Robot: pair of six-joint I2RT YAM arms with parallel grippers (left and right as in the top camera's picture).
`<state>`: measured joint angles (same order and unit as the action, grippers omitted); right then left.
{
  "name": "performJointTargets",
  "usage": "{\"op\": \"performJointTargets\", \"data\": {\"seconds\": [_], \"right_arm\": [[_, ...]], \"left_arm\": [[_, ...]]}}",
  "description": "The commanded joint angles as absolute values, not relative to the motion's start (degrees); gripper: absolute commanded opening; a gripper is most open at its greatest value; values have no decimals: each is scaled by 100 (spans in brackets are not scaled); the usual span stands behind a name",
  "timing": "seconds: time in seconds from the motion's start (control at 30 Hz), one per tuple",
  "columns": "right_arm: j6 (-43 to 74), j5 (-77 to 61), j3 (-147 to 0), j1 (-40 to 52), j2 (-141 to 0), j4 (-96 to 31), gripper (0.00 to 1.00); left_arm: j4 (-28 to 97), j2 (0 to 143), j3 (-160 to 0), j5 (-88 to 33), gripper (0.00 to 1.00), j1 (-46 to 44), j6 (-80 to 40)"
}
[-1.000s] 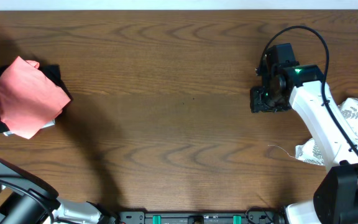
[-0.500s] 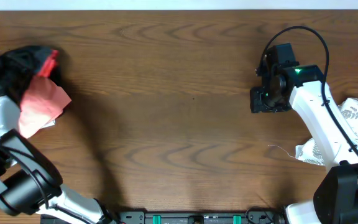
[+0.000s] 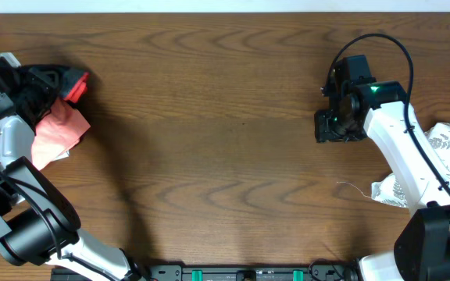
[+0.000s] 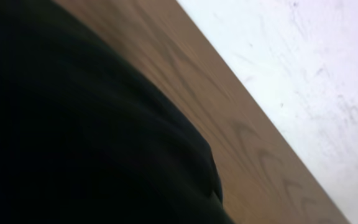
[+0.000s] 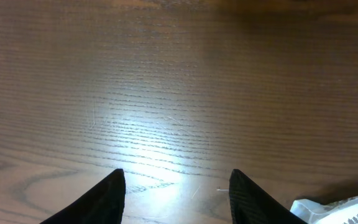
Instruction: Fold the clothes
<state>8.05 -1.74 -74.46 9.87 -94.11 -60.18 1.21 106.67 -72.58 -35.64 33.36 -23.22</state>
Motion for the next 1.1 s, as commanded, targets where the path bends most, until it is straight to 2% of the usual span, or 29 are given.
{"op": "performJointTargets", "data": {"seconds": [0.0,0.13,0.2,0.27,0.43,0.57,0.87,1.03,1.07], "right_arm": [[803,-191,-7424,1013,-9365,-6020,52],[803,-178,-7424,1013,-9367,-6018,52],[803,-152,-7424,1013,-9365,-6020,52],[801,-150,-7424,1013,-9367,-6018,53],[762,-150,-7424,1013,-9365,-6010,53],[760,-150,-7424,1013,-9365,-5977,53],[764,-154,-7424,1013,-9365,-5988,53],[766,-158,-7424,1013,-9365,-6012,53],[764,-156,-7424,1013,-9365,-6027,53]], "left_arm": [[150,10613,-7338,-3927,26,3334,-2386],[178,10289,-7338,-4158,33,3334,-2593],[239,10038,-7338,-4156,41,3345,-2735],[305,9684,-7338,-4158,44,3345,-2884],[200,8836,-7341,-4018,45,3345,-2897],[3,8696,-7341,-3389,44,3345,-2705],[-711,9837,-7341,-3013,44,3345,-2182],[-436,10709,-7341,-3035,44,3380,-2141],[-301,10798,-7341,-3030,37,3439,-2141]]}}
